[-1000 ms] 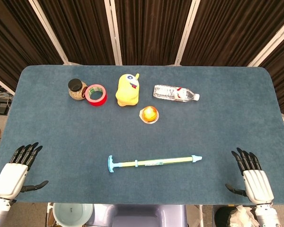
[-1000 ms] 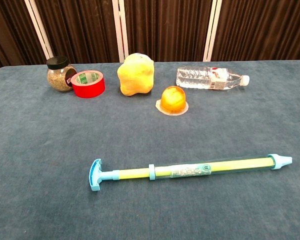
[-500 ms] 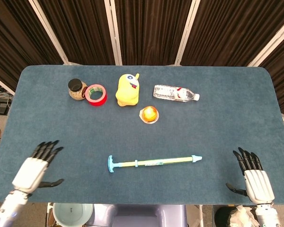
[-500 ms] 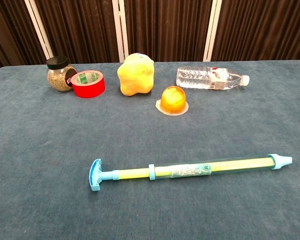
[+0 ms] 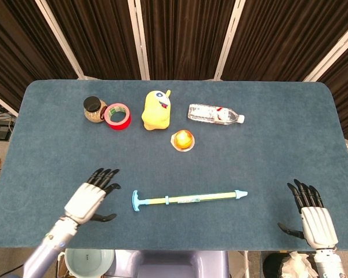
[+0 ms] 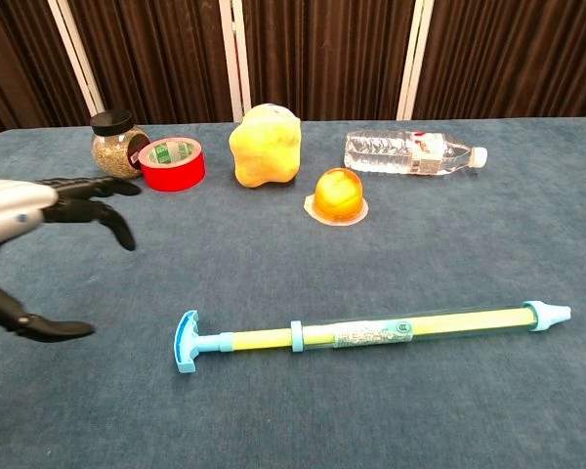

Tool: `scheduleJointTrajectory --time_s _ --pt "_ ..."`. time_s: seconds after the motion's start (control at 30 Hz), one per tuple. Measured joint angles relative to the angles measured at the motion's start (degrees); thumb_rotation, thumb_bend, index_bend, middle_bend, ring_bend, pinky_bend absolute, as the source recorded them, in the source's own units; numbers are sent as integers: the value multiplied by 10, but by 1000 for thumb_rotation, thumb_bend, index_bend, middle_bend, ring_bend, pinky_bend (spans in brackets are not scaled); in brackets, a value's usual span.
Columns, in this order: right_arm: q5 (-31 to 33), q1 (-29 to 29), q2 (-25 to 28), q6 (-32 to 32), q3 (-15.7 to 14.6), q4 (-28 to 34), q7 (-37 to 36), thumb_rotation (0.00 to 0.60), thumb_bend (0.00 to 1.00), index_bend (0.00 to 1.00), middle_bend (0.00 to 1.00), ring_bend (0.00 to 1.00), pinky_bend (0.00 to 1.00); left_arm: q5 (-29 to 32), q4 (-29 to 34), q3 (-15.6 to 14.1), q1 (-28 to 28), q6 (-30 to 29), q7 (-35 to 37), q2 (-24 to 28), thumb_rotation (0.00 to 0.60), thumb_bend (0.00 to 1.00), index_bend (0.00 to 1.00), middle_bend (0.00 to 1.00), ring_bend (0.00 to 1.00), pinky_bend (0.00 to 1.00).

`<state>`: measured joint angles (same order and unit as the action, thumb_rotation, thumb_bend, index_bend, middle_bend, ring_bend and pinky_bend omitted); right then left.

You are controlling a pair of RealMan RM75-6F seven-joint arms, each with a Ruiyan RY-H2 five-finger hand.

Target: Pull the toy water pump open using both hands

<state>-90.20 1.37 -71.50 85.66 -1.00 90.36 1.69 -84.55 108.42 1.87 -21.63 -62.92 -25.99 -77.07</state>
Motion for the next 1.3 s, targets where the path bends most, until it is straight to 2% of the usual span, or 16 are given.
scheduleJointTrajectory --time_s 0.3,0.6,0.9,1.3 --pt "1 0 1 2 2 1 -3 600 183 70 0 0 0 83 -11 27 -47 35 -129 -104 600 165 315 7 0 14" --pt "2 0 3 1 4 4 -7 600 186 72 0 0 0 152 -37 38 -73 26 -216 -182 600 171 347 11 0 14" --pt "4 -1 3 0 4 6 -8 600 185 72 0 0 0 202 -67 49 -93 4 -257 -224 600 214 395 16 0 14" --pt "5 -1 4 -2 4 8 -8 600 186 73 0 0 0 243 -116 47 -111 -5 -271 -259 600 228 433 21 0 14"
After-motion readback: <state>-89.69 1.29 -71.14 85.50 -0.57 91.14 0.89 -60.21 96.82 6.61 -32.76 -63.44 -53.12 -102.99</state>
